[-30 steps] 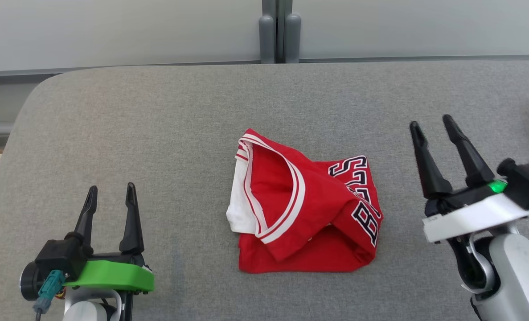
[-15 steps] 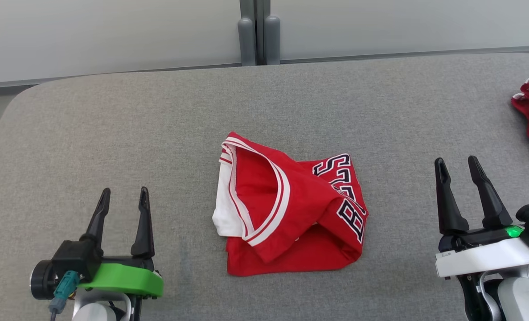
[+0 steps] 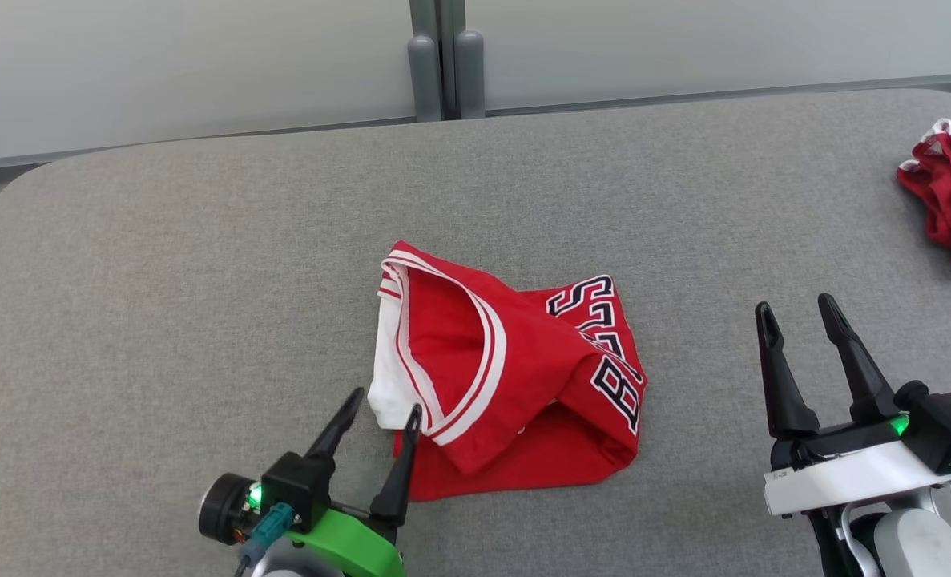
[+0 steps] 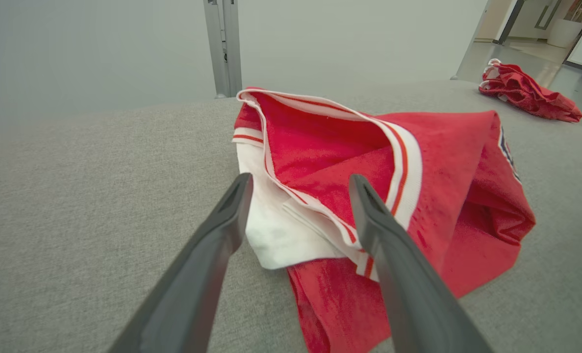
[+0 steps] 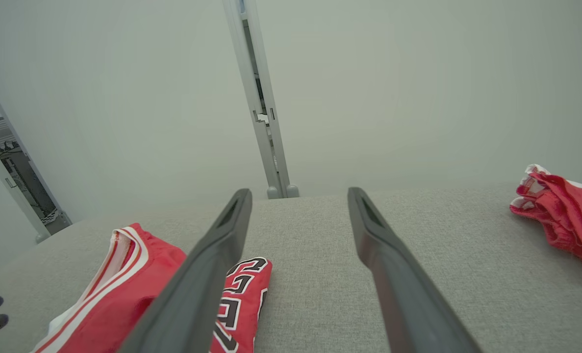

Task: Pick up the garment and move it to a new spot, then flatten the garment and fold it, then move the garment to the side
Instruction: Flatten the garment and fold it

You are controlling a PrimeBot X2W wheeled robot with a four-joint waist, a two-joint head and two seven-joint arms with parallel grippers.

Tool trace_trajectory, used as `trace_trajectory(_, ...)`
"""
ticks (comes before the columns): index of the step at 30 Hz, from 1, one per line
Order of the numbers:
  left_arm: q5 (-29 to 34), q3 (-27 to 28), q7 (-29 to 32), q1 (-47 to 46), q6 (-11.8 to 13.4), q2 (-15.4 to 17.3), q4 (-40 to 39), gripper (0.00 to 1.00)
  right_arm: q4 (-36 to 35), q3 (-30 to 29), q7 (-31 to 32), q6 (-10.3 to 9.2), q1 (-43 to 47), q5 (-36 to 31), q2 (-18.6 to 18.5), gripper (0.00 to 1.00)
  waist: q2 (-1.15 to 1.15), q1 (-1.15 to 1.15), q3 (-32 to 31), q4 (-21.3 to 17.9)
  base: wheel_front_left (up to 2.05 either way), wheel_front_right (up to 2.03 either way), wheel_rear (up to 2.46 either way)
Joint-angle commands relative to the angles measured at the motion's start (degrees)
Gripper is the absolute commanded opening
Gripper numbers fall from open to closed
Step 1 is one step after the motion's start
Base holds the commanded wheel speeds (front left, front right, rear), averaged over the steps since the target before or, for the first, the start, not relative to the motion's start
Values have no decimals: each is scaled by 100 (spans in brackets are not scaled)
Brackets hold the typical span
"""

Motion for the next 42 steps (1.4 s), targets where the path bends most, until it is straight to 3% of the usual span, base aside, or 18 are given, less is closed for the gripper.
trace_trajectory(1,-100,-95,2,-53,-17,63,93,100,22,11,-36,2,70,-43,-2,100,0,0,13,-68,0,0,0)
trace_trajectory(6,-222,-491,2,-120,-18,100,385,100,50,17,-46,2,65,-63,44,100,0,0,63,-151,0,0,0)
trace_trajectory(21,-693,-977,2,-373,-18,20,1054,100,23,28,-48,2,-35,-82,104,100,0,0,202,-303,0,0,0)
trace_trajectory(22,-738,-999,2,-400,-18,18,1063,96,18,25,-48,2,-39,-86,110,100,0,0,208,-305,0,0,0)
trace_trajectory(23,-764,-1021,2,-429,-18,16,1080,44,16,24,-48,2,-47,-87,113,100,0,0,210,-306,0,0,0)
trace_trajectory(24,-793,-1051,2,-473,-18,12,1083,18,14,23,-48,2,-53,-84,116,100,0,0,211,-306,0,0,0)
trace_trajectory(25,-824,-1062,2,-506,-18,4,1064,0,17,27,-49,2,-53,-86,118,100,0,0,215,-306,0,0,0)
trace_trajectory(33,-1012,-1049,2,-389,-18,51,695,0,70,-18,-49,2,23,-63,105,100,0,0,191,-227,0,0,0)
trace_trajectory(42,-1220,-1186,219,28,10,342,-234,0,152,-180,-49,2,112,-37,47,100,0,0,154,-29,0,0,0)
